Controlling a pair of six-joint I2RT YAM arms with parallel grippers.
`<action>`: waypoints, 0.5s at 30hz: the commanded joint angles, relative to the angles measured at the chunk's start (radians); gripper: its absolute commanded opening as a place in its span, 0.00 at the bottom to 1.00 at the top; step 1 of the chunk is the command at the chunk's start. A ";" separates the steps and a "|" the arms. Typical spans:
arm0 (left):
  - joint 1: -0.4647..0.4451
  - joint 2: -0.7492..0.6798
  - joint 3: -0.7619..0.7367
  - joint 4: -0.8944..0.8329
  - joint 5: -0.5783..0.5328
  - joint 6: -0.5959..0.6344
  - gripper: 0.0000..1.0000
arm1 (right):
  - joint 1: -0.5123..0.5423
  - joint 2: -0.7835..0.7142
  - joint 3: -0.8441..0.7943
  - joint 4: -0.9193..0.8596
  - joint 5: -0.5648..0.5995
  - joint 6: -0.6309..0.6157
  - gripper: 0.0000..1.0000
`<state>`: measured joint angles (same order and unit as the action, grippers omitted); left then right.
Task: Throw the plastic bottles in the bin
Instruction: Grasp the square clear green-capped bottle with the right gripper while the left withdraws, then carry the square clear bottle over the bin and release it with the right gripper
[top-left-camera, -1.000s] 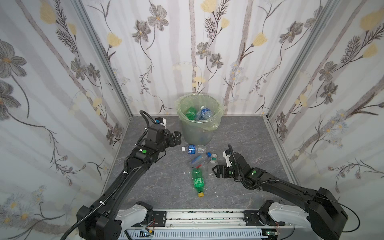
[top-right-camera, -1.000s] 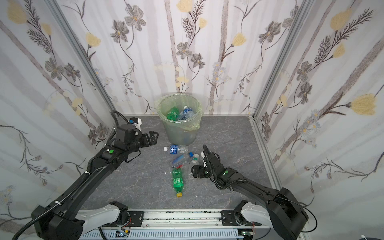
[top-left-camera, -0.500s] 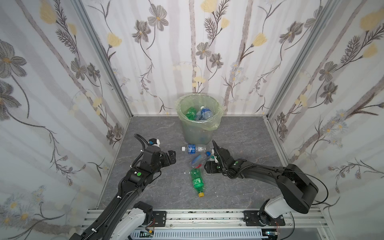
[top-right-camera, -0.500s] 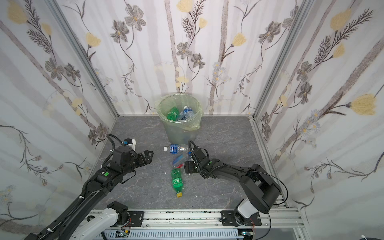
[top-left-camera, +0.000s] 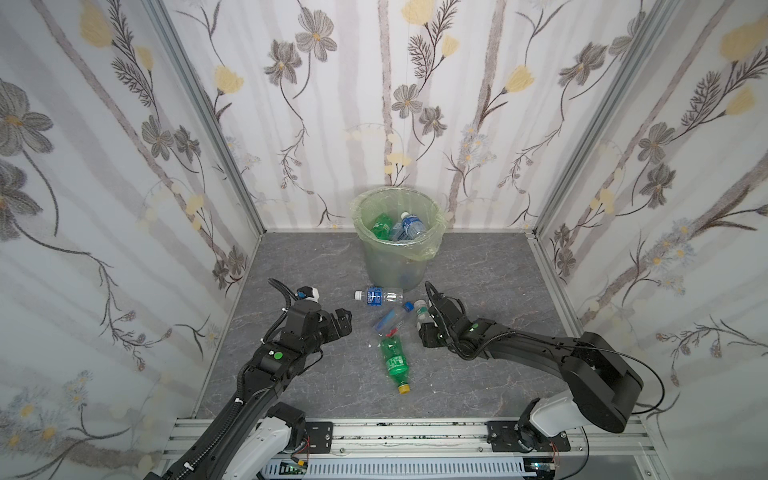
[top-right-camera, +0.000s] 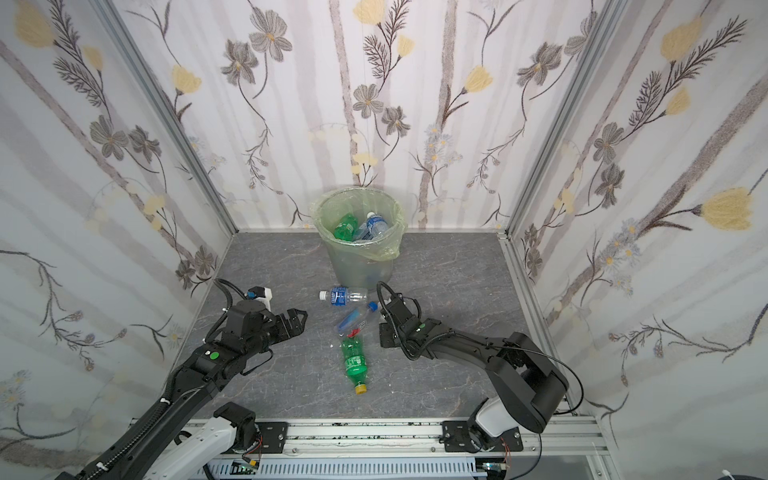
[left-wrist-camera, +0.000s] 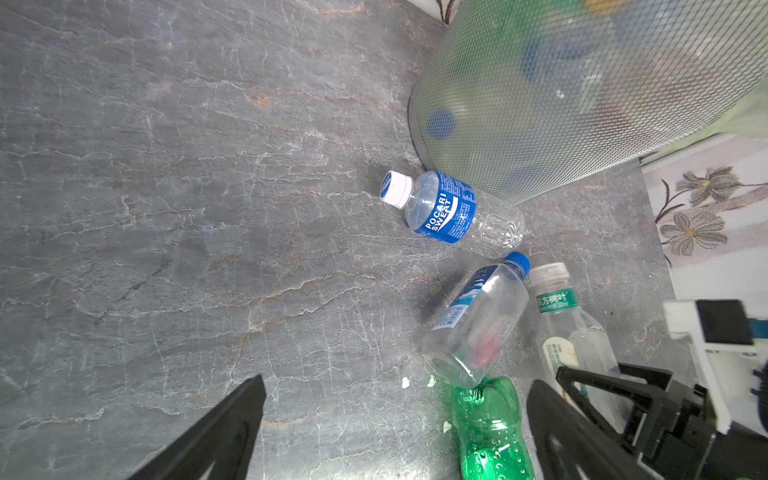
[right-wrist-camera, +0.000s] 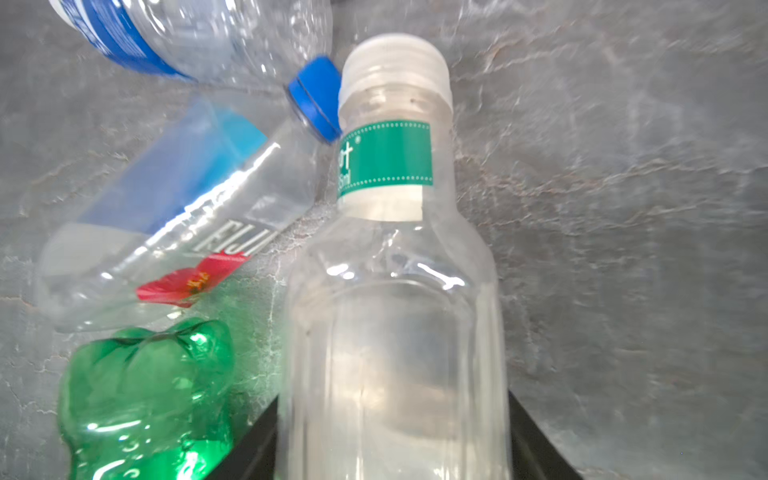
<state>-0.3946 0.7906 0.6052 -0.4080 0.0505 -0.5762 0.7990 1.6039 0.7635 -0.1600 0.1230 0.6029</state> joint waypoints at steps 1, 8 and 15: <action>0.000 -0.011 -0.014 0.014 0.033 -0.009 1.00 | 0.002 -0.095 -0.003 -0.013 0.088 -0.033 0.57; -0.001 -0.040 -0.025 0.014 0.044 -0.014 1.00 | 0.008 -0.438 -0.067 0.023 0.145 -0.175 0.57; -0.002 -0.055 -0.014 0.014 0.054 -0.007 1.00 | 0.006 -0.715 -0.054 0.143 0.115 -0.325 0.50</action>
<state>-0.3954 0.7368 0.5819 -0.4080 0.0933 -0.5800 0.8059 0.9226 0.6842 -0.1242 0.2413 0.3714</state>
